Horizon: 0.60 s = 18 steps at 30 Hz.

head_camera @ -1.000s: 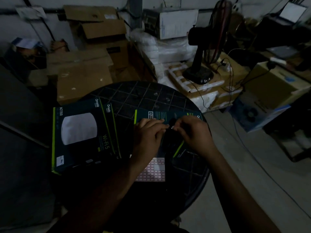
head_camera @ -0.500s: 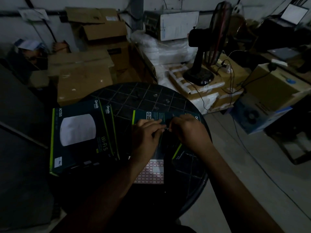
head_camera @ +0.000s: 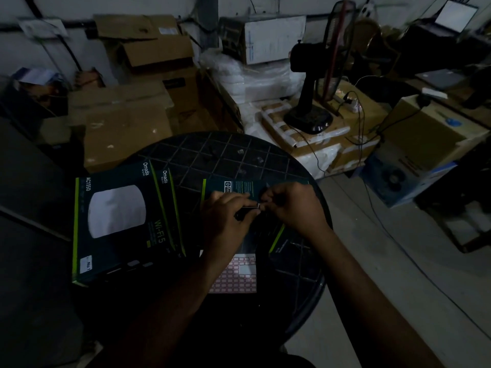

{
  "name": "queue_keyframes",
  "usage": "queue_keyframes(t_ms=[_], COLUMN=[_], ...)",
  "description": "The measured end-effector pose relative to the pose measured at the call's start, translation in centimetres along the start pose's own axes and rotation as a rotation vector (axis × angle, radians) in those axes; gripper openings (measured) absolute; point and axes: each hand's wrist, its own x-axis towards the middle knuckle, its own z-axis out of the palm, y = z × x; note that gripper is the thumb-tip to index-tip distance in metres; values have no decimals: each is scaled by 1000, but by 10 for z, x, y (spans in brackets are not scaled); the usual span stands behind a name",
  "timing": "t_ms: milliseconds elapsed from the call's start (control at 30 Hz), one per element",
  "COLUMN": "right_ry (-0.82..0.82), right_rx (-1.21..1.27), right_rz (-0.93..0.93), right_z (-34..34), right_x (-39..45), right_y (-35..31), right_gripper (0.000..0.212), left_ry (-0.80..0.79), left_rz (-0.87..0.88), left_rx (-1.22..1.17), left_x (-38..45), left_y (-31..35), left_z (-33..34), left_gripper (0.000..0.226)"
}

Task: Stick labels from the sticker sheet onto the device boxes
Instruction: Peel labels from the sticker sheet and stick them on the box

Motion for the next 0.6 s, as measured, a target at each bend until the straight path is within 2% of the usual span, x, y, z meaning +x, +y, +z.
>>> queue_keyframes(t_ms=[300, 400, 467, 533, 600], right_ry=[1, 36, 101, 158, 190], right_rx=[-75, -74, 23, 210, 293], right_rz=[138, 126, 41, 11, 12], right_z=[-2, 0, 1, 3, 3], right_x=[4, 3, -3, -13, -20], right_y=[-12, -4, 7, 16, 23], right_gripper=[4, 21, 19, 5, 11], left_ry=[4, 11, 13, 7, 1], left_rz=[9, 10, 3, -13, -19], left_rx=[51, 51, 41, 23, -4], left_x=[-4, -3, -1, 0, -2], left_y=[0, 2, 2, 1, -1], left_z=[1, 0, 0, 2, 4], left_gripper=[19, 17, 17, 18, 19])
